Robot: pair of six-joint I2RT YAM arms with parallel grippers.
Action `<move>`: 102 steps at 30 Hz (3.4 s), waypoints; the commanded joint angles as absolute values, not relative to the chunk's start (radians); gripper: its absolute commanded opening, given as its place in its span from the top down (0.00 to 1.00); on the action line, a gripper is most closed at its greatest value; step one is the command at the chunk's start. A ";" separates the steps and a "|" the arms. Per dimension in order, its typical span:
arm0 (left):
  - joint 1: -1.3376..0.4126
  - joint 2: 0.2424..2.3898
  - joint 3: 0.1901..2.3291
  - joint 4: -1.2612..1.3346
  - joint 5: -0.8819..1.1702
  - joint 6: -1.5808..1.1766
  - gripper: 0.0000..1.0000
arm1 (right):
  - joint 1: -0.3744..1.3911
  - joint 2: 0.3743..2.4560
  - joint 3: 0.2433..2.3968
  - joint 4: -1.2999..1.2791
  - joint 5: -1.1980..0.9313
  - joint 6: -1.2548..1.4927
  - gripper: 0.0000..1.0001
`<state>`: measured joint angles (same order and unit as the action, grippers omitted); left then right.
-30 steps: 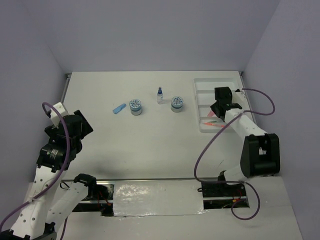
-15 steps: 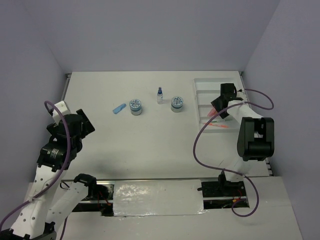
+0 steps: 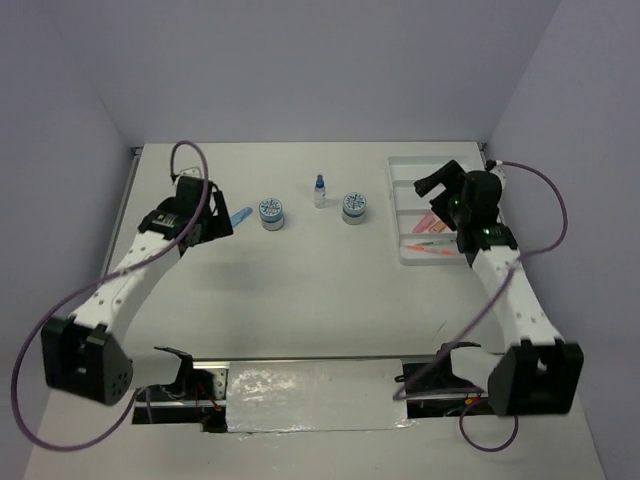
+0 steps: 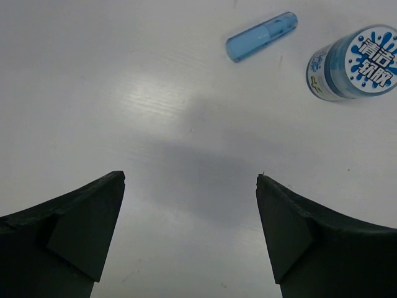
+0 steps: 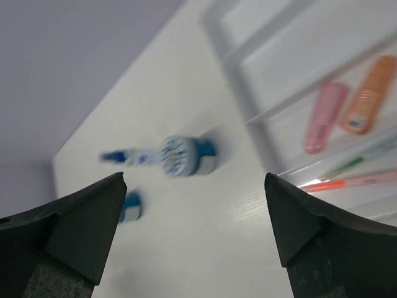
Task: Sort the stationery into containers
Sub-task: Place the stationery in the storage box, then pick up the stationery from the center of the board, then place the stationery in the storage box.
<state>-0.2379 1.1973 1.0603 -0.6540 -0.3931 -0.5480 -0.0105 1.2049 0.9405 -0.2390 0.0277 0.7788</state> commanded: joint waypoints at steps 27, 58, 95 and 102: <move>-0.126 2.054 1.462 -0.417 -0.066 -0.095 0.15 | 0.247 0.578 0.845 -0.305 -0.607 0.482 0.00; -0.512 1.091 0.927 -0.029 0.104 -0.498 0.99 | 0.377 0.647 0.782 -0.032 -0.203 0.885 0.00; -0.838 1.049 1.084 -0.378 -0.349 -0.624 0.01 | 0.491 1.112 0.924 -0.126 0.236 0.811 1.00; -0.838 0.921 1.154 -0.776 -0.543 -0.675 0.01 | 0.088 1.244 1.012 -0.288 0.462 0.920 1.00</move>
<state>-0.8356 0.9791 1.1244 -0.5892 -0.4397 -0.6487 0.1520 1.1961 0.9276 -0.2039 0.3676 0.8684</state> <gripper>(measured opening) 0.993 0.241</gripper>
